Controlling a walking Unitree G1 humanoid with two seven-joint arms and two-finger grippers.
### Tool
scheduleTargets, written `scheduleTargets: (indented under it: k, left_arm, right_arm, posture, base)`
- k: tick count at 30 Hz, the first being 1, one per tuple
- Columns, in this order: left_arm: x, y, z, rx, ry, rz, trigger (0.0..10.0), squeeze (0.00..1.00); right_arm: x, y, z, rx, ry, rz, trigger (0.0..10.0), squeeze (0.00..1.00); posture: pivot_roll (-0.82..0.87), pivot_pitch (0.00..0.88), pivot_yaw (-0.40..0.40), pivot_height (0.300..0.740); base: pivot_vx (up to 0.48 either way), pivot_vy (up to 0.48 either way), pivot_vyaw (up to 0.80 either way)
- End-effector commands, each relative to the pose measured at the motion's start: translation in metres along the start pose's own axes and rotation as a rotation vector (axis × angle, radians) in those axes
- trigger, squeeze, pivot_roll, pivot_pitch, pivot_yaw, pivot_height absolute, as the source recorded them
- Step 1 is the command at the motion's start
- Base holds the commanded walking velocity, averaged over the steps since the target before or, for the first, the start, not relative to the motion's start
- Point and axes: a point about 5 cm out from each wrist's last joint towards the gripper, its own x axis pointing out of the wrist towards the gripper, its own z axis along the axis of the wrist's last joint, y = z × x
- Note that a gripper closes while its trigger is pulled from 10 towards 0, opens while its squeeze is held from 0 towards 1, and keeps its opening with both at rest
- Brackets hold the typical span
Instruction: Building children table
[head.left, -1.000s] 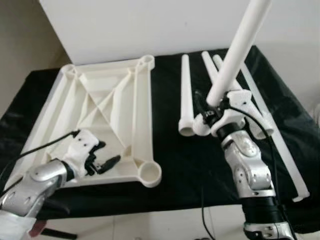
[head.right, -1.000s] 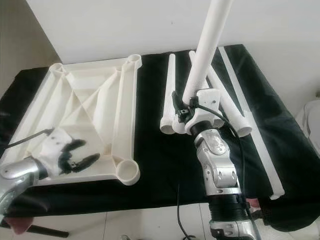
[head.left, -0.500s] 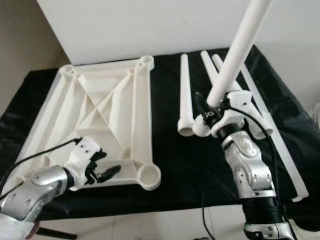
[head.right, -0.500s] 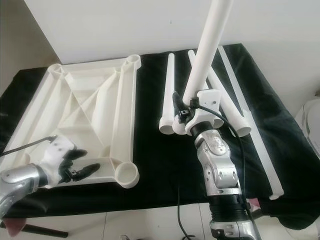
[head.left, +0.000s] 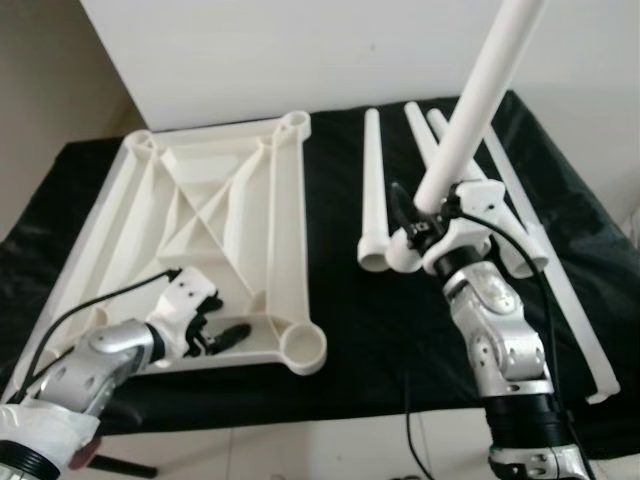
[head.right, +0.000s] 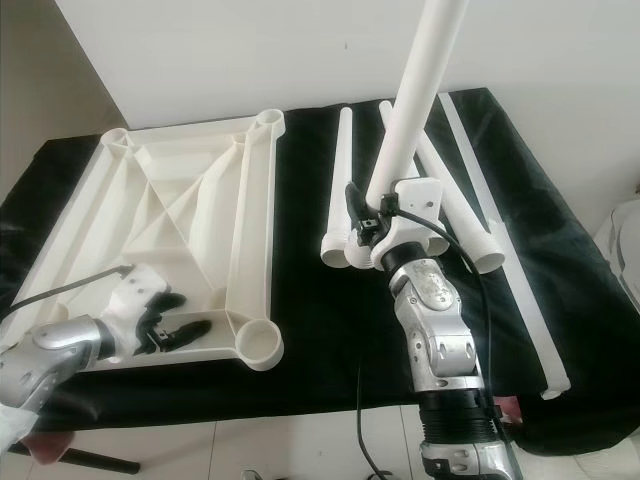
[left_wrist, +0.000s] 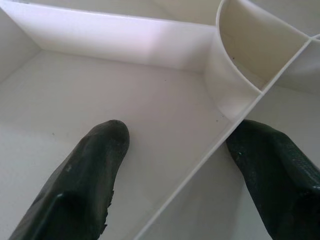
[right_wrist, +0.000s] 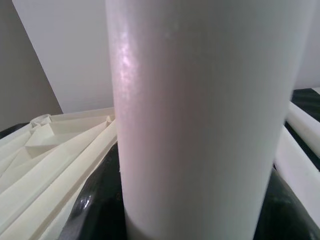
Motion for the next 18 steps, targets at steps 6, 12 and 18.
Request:
scheduleTargets:
  k: [6, 12, 18]
  left_arm:
    - [0.006, 0.001, -0.011, 0.033, 0.061, -0.041, 0.0, 0.00]
    - [0.008, 0.000, -0.004, 0.012, -0.003, -0.056, 0.6, 0.00]
    - [0.006, -0.001, -0.007, -0.014, -0.031, -0.082, 0.0, 0.00]
  right_arm:
    - [-0.001, 0.002, 0.002, 0.004, -0.010, 0.000, 10.0, 0.00]
    - [-0.001, 0.004, 0.000, 0.013, -0.007, 0.002, 10.0, 0.00]
    - [-0.002, 0.005, 0.000, 0.014, -0.004, 0.013, 10.0, 0.00]
  posture:
    - [-0.06, 0.174, 0.128, 0.740]
    - [-0.06, 0.164, 0.128, 0.740]
    - [-0.06, 0.158, 0.119, 0.740]
  base:
    - [0.000, 0.000, 0.00]
    - [0.000, 0.000, 0.00]
    - [0.000, 0.000, 0.00]
